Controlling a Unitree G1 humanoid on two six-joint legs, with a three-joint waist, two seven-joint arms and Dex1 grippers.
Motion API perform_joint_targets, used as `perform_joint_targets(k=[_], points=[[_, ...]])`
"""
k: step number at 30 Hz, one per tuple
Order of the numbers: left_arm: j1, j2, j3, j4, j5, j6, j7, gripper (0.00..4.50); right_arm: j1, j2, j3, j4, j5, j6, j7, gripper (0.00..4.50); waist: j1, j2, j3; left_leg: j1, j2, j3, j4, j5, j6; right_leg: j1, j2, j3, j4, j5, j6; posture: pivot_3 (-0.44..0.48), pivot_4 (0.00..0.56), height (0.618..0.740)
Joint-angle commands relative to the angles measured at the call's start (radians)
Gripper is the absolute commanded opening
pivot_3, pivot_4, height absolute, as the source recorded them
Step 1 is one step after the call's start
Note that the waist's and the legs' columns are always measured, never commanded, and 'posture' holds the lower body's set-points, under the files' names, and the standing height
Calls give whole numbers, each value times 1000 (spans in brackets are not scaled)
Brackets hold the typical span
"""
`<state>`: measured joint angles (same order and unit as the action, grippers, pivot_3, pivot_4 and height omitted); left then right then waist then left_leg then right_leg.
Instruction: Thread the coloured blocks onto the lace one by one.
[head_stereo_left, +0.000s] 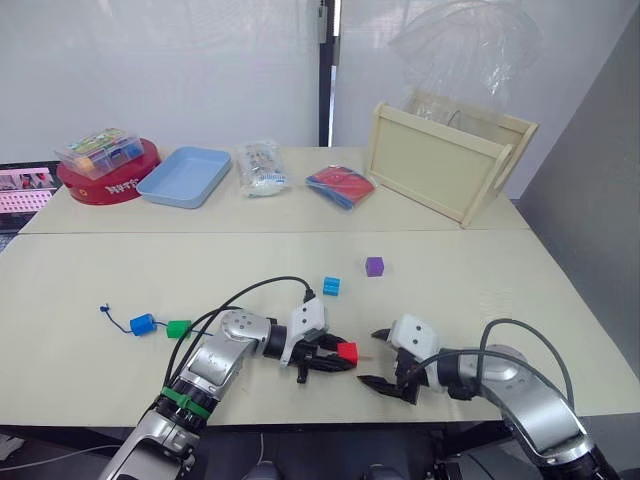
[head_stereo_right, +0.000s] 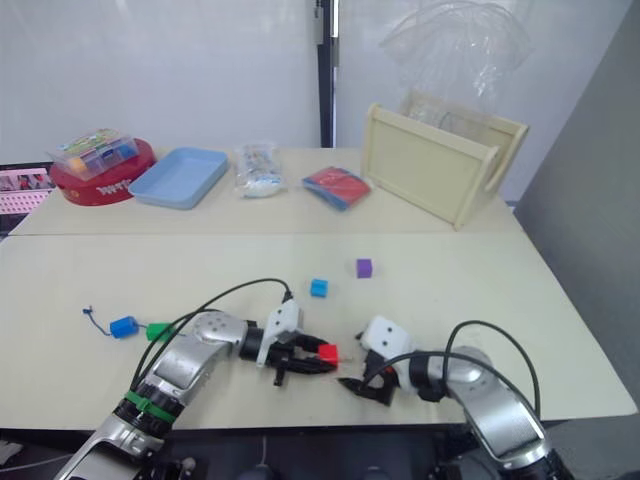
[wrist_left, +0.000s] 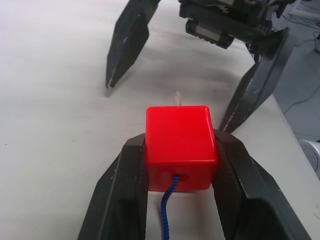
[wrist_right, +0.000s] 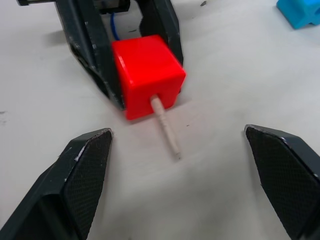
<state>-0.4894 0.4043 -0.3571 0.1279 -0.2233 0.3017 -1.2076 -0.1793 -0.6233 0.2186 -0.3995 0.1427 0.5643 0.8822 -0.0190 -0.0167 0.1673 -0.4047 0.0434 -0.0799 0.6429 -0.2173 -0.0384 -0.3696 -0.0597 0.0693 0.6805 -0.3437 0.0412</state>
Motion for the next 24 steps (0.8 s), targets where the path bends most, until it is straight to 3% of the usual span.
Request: perform_joint_targets(k=[1,13,20,24], points=[[-6,9,2,-16,1,-22,-17,1190,-17,-18,3,29,5,-60,28,3927,1,0,0,0,0,0,0,0,0,0,0,0,0,0,0,0,150,740],[-6,17,10,-19,0,-19,-20,1190,-33,-48,3,81,11,-129,76,0,2,0,0,0,0,0,0,0,0,0,0,0,0,0,0,0,150,740],[-3,26,16,-26,-3,-16,-20,1190,-84,-62,37,99,11,-134,120,0,0,0,0,0,0,0,0,0,0,0,0,0,0,0,0,0,150,740],[14,77,57,-53,-21,-1,-29,1190,-130,-62,63,128,2,-150,146,0,-3,0,0,0,0,0,0,0,0,0,0,0,0,0,0,0,150,740]])
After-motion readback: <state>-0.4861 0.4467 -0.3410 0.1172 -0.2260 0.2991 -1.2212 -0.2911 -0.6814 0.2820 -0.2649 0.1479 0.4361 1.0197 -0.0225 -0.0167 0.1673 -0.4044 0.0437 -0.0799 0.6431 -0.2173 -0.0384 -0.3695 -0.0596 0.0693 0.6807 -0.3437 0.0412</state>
